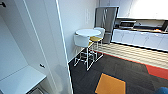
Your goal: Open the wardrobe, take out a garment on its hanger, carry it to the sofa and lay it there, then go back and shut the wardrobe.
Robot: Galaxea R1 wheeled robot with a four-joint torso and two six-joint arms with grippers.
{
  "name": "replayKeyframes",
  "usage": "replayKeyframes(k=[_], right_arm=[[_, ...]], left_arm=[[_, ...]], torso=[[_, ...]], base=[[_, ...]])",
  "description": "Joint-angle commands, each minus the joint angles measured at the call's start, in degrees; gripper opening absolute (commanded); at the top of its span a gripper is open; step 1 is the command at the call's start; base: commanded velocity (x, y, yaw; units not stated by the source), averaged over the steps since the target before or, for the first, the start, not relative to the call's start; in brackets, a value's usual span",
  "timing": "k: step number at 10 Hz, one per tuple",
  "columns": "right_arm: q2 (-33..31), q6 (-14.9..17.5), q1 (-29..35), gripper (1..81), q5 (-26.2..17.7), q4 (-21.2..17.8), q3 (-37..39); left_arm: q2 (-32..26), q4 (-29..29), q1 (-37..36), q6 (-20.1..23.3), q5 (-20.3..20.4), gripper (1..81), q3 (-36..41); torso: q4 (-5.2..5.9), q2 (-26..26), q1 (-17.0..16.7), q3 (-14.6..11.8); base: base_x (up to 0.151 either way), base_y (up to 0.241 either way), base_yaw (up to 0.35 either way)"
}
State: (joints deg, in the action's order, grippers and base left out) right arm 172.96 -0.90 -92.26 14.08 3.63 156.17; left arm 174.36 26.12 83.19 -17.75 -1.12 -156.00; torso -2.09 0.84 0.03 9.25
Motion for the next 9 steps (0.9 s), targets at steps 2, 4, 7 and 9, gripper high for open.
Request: replayKeyframes(k=[2, 4, 7, 9], right_arm=[[-0.5, -0.5, 1.8, 81.1, -3.1, 0.1, 4.2], [-0.5, -0.6, 1.9, 81.1, -3.1, 0.0, 4.0], [-0.3, -0.5, 1.9, 81.1, -3.1, 0.1, 3.8], [-0.2, -0.5, 2.0, 81.1, -3.1, 0.1, 3.7]], left_arm=[[-1.1, -0.4, -1.5, 0.5, -3.5, 81.1, 0.2], [-0.2, 0.1, -1.5, 0.5, -3.5, 81.1, 0.2], [0.2, 0.3, -1.6, 0.5, -3.5, 81.1, 0.2], [0.3, 0.3, -1.6, 0.5, -3.5, 81.1, 0.2]], torso=[[0.00, 0.0, 0.0, 0.0], [0.00, 0.0, 0.0, 0.0], [0.00, 0.0, 0.0, 0.0], [-0.02, 0.0, 0.0, 0.0]], base=[[0.000, 0.000, 0.266], [0.000, 0.000, 0.254], [0.000, 0.000, 0.248], [0.000, 0.000, 0.245]])
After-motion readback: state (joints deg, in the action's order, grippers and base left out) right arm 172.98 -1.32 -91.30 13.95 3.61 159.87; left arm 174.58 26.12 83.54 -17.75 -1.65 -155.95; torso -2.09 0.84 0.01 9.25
